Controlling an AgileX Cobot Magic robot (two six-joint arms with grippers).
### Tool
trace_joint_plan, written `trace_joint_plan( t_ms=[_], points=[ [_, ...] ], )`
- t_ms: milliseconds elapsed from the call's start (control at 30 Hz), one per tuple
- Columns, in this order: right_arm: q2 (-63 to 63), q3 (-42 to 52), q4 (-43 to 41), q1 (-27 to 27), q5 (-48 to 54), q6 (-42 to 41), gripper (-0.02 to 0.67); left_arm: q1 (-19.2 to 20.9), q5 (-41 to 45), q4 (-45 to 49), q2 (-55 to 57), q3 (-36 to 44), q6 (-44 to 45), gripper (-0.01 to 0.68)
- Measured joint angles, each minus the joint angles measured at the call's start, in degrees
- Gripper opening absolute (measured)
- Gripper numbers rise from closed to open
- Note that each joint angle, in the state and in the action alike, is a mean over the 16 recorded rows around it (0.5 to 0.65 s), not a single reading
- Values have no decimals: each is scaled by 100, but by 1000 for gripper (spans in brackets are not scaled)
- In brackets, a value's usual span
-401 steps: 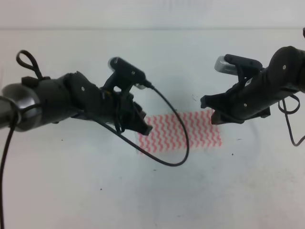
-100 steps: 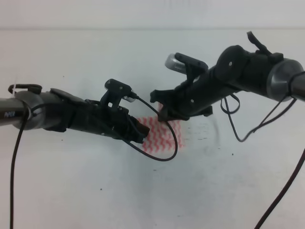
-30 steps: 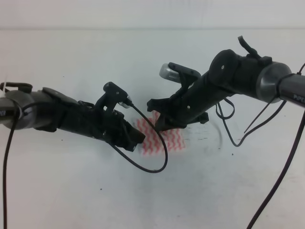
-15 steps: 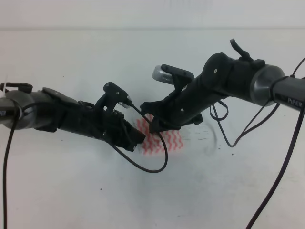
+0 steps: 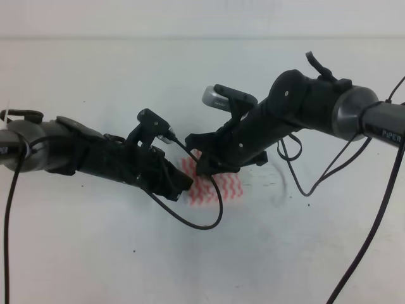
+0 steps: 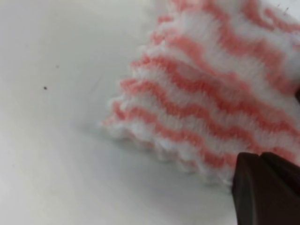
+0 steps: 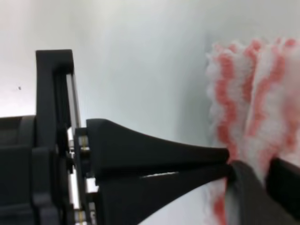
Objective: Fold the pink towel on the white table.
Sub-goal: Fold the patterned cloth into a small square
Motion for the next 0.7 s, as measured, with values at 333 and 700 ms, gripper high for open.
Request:
trace_joint_plan(
  t_ms=[333, 700],
  points=[
    [28, 1, 22, -3, -24, -4, 22, 1, -52, -13, -102, 0, 7, 0],
    [28, 3, -195, -20, 176, -9, 13, 5, -638, -7, -534, -7, 44, 0]
  ],
)
